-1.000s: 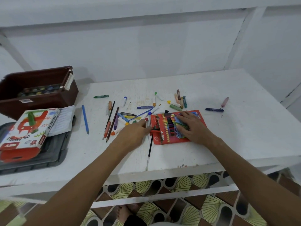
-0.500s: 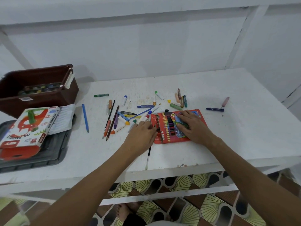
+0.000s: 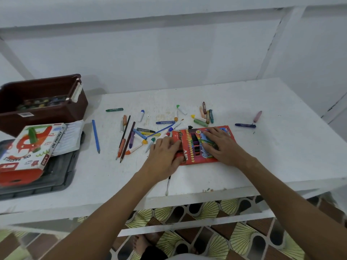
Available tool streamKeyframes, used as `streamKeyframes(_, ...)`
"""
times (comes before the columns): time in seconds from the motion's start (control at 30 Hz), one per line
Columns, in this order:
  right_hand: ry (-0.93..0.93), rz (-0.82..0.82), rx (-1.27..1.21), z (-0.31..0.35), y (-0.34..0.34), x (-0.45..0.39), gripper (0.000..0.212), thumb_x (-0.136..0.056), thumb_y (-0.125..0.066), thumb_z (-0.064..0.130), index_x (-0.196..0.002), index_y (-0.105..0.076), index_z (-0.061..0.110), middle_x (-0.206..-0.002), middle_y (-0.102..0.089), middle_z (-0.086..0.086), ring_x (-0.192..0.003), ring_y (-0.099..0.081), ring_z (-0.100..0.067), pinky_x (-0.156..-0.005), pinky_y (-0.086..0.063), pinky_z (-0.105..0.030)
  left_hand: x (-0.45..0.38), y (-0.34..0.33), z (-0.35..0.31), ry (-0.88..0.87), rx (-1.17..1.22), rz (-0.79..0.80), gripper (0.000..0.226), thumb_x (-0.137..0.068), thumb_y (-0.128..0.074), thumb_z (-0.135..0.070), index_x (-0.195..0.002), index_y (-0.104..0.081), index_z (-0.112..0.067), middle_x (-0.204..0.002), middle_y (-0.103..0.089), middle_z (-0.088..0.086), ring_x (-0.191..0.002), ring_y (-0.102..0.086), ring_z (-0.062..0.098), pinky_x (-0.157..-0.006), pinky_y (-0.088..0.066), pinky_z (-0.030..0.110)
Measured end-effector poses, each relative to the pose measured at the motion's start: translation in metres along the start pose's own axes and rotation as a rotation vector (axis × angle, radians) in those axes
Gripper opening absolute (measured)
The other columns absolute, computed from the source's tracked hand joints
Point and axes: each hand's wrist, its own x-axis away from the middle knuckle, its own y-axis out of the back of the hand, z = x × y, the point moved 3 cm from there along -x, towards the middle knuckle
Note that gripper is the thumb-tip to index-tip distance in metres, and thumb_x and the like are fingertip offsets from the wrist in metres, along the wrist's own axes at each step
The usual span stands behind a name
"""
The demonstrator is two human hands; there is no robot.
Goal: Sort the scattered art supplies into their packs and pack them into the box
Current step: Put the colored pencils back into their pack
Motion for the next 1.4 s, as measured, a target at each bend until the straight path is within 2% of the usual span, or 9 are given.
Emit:
streamKeyframes(0.2, 0.010, 0.005, 0.025, -0.007, 0.000, 0.006, 0.059, -0.097, -0.035, 0.052, -0.148, -0.026, 0.024, -0.157, -0.021, 0.003, -0.145, -0.010, -0.014, -0.113, -0.007, -0.028, 0.005, 0.011, 0.021, 0.027, 0.047, 0.000, 0.029, -0.092, -0.057, -0.035, -0.119, -0.065, -0.030, -0.108, -0.057, -0.005, -0.108, -0.047, 0.018, -0.084, -0.026, 0.035)
streamKeyframes(0.4, 0.005, 0.018, 0.043, -0.005, 0.001, 0.007, 0.059, -0.098, -0.033, 0.051, -0.149, -0.024, 0.024, -0.157, -0.019, 0.002, -0.146, -0.008, -0.015, -0.114, -0.004, -0.029, -0.020, 0.006, -0.003, -0.090, 0.061, 0.027, 0.026, -0.096, -0.052, -0.030, -0.114, -0.070, -0.024, -0.112, -0.062, -0.002, -0.108, -0.051, 0.020, -0.084, -0.029, 0.035)
streamKeyframes(0.7, 0.029, 0.050, 0.103, -0.009, 0.001, 0.007, 0.070, -0.088, -0.021, 0.061, -0.150, -0.021, 0.028, -0.158, -0.016, 0.003, -0.146, -0.005, -0.014, -0.115, 0.001, -0.030, -0.011, 0.005, -0.001, -0.015, 0.117, -0.045, 0.029, -0.094, -0.052, -0.037, -0.118, -0.066, -0.027, -0.111, -0.056, 0.000, -0.104, -0.047, 0.021, -0.085, -0.035, 0.038)
streamKeyframes(0.8, 0.026, 0.046, 0.113, -0.007, 0.001, 0.007, 0.068, -0.091, -0.023, 0.060, -0.150, -0.020, 0.027, -0.158, -0.015, 0.002, -0.146, -0.004, -0.014, -0.115, 0.003, -0.030, -0.006, 0.003, 0.011, 0.026, 0.078, -0.018, 0.027, -0.095, -0.050, -0.034, -0.110, -0.070, -0.025, -0.105, -0.060, -0.001, -0.101, -0.053, 0.019, -0.077, -0.033, 0.033)
streamKeyframes(0.97, 0.016, 0.050, 0.117, -0.006, 0.002, 0.007, 0.061, -0.097, -0.032, 0.053, -0.150, -0.019, 0.026, -0.159, -0.014, 0.002, -0.146, -0.003, -0.014, -0.114, 0.004, -0.028, -0.012, 0.001, -0.002, 0.006, 0.192, -0.045, 0.023, -0.094, -0.052, -0.025, -0.107, -0.070, -0.020, -0.102, -0.060, -0.001, -0.096, -0.054, 0.017, -0.077, -0.040, 0.033)
streamKeyframes(1.13, -0.005, 0.062, 0.094, -0.011, 0.000, 0.010, 0.083, -0.082, -0.012, 0.072, -0.151, -0.017, 0.027, -0.159, -0.012, 0.003, -0.147, -0.003, -0.014, -0.114, 0.003, -0.029, -0.013, -0.001, -0.009, 0.043, 0.209, -0.097, 0.023, -0.090, -0.053, -0.025, -0.107, -0.068, -0.019, -0.101, -0.058, 0.000, -0.093, -0.054, 0.018, -0.077, -0.047, 0.038)
streamKeyframes(1.27, -0.019, 0.060, 0.127, -0.011, -0.002, 0.010, 0.074, -0.088, -0.020, 0.065, -0.151, -0.015, 0.026, -0.159, -0.011, 0.003, -0.147, -0.002, -0.015, -0.114, 0.004, -0.029, -0.015, 0.001, -0.022, 0.012, 0.311, -0.059, 0.025, -0.089, -0.056, -0.019, -0.112, -0.066, -0.019, -0.107, -0.065, -0.003, -0.094, -0.058, 0.010, -0.083, -0.048, 0.030)
streamKeyframes(1.33, -0.016, 0.066, 0.131, -0.011, -0.001, 0.009, 0.069, -0.093, -0.027, 0.062, -0.151, -0.015, 0.026, -0.159, -0.012, 0.002, -0.147, -0.002, -0.015, -0.115, 0.003, -0.030, -0.014, 0.005, -0.027, 0.043, 0.463, -0.039, 0.036, -0.088, -0.060, -0.013, -0.124, -0.059, -0.017, -0.110, -0.065, -0.004, -0.091, -0.054, 0.002, -0.082, -0.047, 0.020)
streamKeyframes(1.4, -0.010, 0.068, 0.129, -0.012, -0.001, 0.010, 0.070, -0.093, -0.027, 0.062, -0.151, -0.016, 0.026, -0.159, -0.012, 0.002, -0.147, -0.003, -0.015, -0.115, 0.003, -0.030, -0.014, 0.005, -0.023, 0.091, 0.497, -0.057, 0.044, -0.087, -0.064, -0.014, -0.130, -0.055, -0.018, -0.107, -0.062, -0.005, -0.089, -0.051, 0.003, -0.082, -0.046, 0.019)
